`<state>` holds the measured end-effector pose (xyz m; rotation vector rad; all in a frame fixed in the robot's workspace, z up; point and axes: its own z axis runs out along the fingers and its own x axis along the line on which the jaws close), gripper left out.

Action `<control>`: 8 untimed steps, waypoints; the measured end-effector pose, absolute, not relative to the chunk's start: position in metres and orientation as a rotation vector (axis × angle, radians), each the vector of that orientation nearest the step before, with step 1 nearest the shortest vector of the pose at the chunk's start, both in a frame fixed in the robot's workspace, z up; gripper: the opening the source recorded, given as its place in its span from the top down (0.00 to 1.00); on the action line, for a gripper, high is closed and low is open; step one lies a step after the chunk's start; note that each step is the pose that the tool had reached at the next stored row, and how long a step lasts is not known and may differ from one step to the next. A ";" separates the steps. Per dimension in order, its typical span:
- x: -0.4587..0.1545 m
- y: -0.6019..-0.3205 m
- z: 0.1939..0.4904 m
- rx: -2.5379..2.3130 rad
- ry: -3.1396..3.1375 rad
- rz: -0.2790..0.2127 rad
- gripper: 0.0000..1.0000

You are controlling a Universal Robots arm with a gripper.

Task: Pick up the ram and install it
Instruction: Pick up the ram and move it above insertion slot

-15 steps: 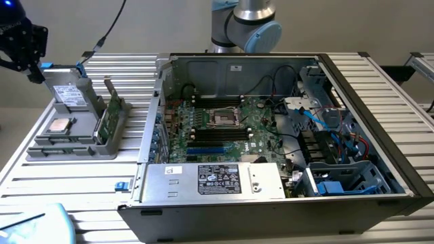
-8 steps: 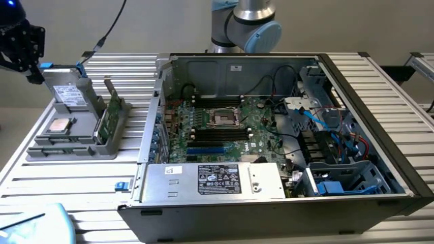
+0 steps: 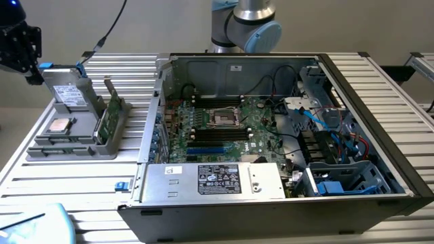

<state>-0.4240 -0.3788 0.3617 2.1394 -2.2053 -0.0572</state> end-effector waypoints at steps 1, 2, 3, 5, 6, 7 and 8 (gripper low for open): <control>-0.424 -0.379 0.362 2.159 -2.185 -0.057 0.89; -0.424 -0.379 0.361 2.179 -2.163 -0.058 0.89; -0.424 -0.379 0.362 2.195 -2.145 -0.058 0.89; -0.424 -0.379 0.362 2.200 -2.139 -0.058 0.89; -0.424 -0.379 0.361 2.200 -2.139 -0.057 0.89; -0.424 -0.379 0.361 2.200 -2.139 -0.057 0.88; -0.424 -0.379 0.361 2.200 -2.139 -0.057 0.82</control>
